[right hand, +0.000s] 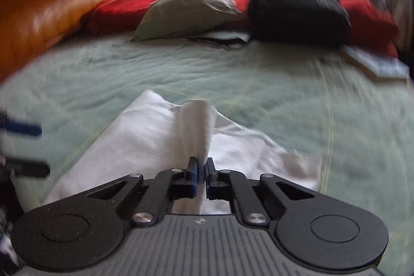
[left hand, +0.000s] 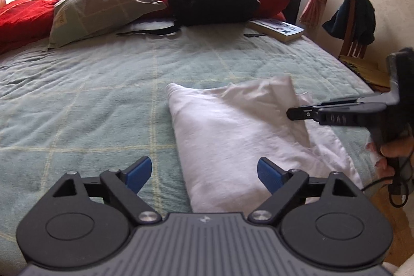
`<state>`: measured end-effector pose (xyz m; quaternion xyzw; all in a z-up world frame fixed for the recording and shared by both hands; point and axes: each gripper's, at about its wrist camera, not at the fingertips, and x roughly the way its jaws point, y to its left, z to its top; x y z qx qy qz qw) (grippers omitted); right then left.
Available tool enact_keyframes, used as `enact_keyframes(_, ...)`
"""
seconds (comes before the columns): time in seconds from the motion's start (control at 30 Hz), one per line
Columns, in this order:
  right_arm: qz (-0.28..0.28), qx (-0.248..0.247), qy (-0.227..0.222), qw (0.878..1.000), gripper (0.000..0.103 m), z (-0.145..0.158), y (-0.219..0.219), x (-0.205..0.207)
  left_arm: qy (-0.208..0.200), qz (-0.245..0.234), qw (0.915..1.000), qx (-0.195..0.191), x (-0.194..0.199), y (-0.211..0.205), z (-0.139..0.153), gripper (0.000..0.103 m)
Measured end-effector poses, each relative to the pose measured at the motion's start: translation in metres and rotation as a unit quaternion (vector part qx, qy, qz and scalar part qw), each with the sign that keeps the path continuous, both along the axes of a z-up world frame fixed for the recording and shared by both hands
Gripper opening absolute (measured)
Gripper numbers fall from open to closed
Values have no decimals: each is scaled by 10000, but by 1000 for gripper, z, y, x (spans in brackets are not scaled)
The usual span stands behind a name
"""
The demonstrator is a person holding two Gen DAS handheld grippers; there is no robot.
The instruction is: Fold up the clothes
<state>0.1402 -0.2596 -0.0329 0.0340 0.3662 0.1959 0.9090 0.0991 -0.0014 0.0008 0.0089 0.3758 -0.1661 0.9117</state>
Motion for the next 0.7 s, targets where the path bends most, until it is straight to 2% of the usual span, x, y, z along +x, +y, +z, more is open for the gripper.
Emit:
enact_keyframes(0.13, -447, 1171, 798, 9889, 8, -25, -41, 16, 23, -38, 10000, -64, -1, -3, -2, 89)
enact_keyframes(0.23, -502, 1779, 1039, 9772, 16, -33, -52, 13, 36, -36, 10000, -53, -3, -4, -3, 89)
enact_keyframes(0.3, -470, 1861, 986, 9764, 20, -29, -51, 4, 26, -38, 10000, -47, -5, -5, -2, 89)
enact_keyframes(0.47, -318, 1838, 1087, 9764, 22, -21, -50, -24, -43, -47, 10000, -9, -11, -9, 1, 89)
enact_keyframes(0.53, -190, 1802, 1213, 9759, 31, -22, -44, -34, -61, -67, 10000, -35, -13, -12, 2, 89)
enact_keyframes(0.6, -122, 1741, 1199, 9773, 35, -24, -39, -42, -87, -97, 9999, -49, -17, -14, 3, 90)
enact_keyframes(0.67, -54, 1679, 1184, 9786, 32, -25, -34, -51, -124, -134, 9998, -53, -21, -16, 4, 90)
enact_keyframes(0.7, -20, 1648, 1177, 9793, 17, -26, -31, -55, -140, -159, 9998, -62, -24, -17, 4, 90)
